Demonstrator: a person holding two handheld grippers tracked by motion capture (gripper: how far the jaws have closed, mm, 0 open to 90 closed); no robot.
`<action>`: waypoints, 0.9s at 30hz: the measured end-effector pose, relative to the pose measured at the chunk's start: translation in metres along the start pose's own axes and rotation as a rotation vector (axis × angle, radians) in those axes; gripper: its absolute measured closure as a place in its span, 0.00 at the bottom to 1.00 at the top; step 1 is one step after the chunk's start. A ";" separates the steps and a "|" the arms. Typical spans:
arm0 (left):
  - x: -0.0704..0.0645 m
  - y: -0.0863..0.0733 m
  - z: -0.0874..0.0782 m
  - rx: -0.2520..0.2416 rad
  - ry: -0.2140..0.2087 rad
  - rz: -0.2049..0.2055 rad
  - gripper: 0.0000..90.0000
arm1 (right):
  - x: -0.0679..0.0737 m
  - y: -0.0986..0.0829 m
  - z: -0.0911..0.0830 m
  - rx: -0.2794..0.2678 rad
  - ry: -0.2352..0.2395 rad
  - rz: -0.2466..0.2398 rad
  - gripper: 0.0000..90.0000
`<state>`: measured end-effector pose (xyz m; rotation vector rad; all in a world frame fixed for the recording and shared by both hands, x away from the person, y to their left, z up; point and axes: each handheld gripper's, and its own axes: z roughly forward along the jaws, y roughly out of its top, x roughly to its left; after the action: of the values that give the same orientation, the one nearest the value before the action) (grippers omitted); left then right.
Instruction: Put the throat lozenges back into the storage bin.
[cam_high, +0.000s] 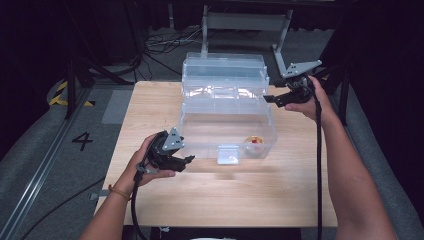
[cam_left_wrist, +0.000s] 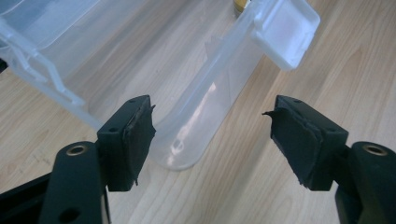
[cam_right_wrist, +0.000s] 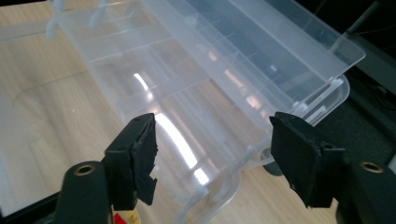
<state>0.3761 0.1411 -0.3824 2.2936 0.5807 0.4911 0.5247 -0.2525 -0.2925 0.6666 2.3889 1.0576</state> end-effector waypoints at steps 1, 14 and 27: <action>0.000 0.004 0.005 0.011 -0.002 0.005 0.35 | -0.002 0.003 0.002 -0.007 0.003 0.004 0.38; 0.011 0.025 0.036 0.101 -0.090 0.067 0.61 | -0.013 0.032 0.035 0.021 0.010 -0.033 0.46; 0.014 0.034 0.062 0.225 -0.112 0.112 0.79 | -0.027 0.042 0.072 0.177 0.020 -0.055 0.59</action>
<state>0.4278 0.0926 -0.3976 2.5600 0.4745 0.3614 0.5974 -0.2035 -0.2986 0.6488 2.5237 0.8408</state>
